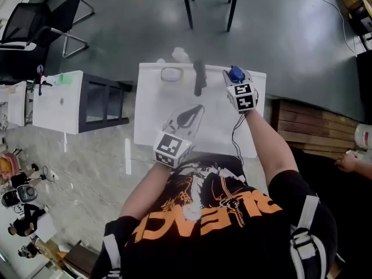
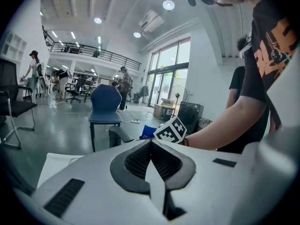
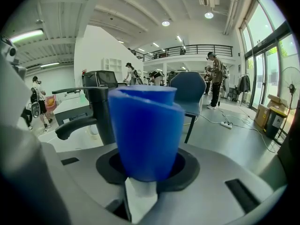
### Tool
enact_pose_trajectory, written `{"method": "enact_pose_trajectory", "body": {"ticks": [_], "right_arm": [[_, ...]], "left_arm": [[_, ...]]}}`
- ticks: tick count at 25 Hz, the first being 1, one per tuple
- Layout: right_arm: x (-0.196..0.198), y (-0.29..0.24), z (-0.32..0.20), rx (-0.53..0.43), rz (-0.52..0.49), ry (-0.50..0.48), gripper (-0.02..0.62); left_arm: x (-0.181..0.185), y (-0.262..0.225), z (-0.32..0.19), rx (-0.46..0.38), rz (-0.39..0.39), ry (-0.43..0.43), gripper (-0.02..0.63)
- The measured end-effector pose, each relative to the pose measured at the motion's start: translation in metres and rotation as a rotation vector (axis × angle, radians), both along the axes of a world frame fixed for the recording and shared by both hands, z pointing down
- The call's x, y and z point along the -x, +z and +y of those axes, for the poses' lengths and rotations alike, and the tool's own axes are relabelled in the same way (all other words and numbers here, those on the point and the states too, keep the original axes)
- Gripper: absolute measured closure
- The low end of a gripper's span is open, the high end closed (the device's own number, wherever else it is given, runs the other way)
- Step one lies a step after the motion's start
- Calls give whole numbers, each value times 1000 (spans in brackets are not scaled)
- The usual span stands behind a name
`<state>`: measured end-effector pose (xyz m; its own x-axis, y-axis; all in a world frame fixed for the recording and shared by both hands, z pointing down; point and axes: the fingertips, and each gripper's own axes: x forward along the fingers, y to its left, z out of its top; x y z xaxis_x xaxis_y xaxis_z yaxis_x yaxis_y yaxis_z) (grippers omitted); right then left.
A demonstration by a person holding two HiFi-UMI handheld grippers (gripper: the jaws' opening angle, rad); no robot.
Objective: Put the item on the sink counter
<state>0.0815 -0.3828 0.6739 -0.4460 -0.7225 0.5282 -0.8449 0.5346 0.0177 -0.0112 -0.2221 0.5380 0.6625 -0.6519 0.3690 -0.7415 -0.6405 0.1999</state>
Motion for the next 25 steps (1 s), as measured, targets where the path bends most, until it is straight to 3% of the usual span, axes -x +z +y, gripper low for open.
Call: {"method": "enact_pose_trajectory", "body": {"ticks": [11, 16, 25], "right_arm": [[-2, -3, -1, -24, -25, 6, 437], [1, -6, -1, -23, -49, -26, 304], [0, -22, 4, -53, -57, -27, 279]], "left_arm": [[-4, 5, 2, 17, 12, 7, 591], [-4, 3, 1, 25, 20, -6, 591], [-2, -2, 1, 5, 49, 6, 591]]}}
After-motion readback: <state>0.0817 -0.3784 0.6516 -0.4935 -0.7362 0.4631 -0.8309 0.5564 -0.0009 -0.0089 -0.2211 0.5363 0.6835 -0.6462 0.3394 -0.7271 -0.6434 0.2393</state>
